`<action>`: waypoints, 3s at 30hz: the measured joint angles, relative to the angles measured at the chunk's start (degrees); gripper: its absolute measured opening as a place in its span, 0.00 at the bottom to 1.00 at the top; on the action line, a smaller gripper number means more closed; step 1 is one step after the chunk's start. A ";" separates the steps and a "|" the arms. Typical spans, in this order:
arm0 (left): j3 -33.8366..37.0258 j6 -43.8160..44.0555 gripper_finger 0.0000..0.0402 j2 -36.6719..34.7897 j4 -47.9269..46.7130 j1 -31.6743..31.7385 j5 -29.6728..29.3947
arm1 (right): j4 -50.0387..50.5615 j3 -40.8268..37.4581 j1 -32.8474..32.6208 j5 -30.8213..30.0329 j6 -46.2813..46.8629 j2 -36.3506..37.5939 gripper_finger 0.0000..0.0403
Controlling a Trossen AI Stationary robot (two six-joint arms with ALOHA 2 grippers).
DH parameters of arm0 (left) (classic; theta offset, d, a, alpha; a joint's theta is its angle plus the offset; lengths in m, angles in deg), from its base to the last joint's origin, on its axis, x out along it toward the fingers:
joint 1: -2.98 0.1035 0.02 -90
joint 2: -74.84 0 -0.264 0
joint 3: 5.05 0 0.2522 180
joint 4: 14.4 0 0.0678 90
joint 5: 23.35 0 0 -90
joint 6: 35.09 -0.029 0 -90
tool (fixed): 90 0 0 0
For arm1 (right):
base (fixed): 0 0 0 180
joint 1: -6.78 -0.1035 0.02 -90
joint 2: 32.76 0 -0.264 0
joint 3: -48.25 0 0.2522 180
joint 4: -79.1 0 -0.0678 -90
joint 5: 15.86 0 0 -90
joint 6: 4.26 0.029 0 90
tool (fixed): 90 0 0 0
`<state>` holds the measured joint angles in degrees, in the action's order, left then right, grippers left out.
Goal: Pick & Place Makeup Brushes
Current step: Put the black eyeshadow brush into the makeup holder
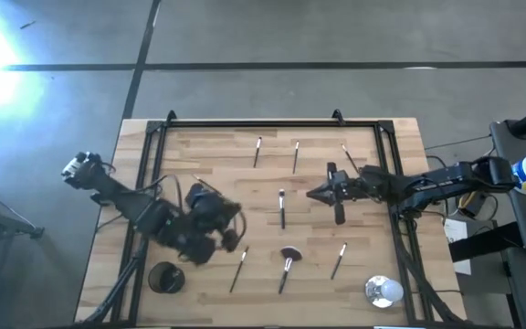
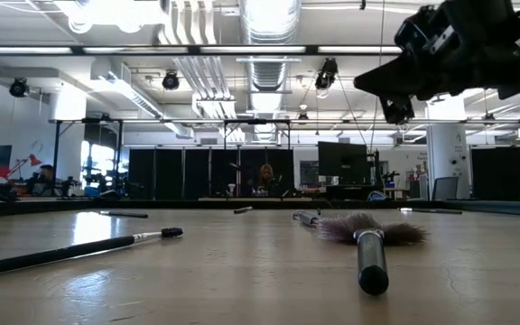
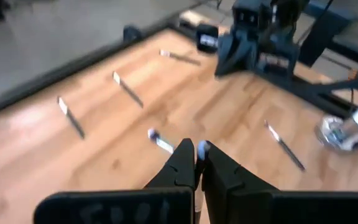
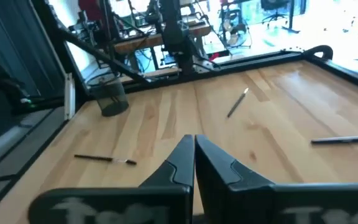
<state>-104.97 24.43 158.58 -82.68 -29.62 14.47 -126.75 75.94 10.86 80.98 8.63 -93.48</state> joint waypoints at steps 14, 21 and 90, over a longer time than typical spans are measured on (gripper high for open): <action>-8.44 25.51 0.02 7.87 -34.79 -10.92 23.94 | 0.02 -2.51 -0.11 -2.31 0.83 2.68 0.02; -8.34 29.29 0.02 7.71 -35.52 -21.09 25.12 | 0.44 -1.42 -0.09 -2.34 0.70 1.09 0.02; 11.25 13.20 0.09 6.16 -4.37 -29.81 21.85 | 4.33 2.08 -0.09 -8.00 3.19 -0.20 0.02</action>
<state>-93.72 37.63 164.75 -87.05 -59.43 36.32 -122.42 78.03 10.77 72.98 11.82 -93.68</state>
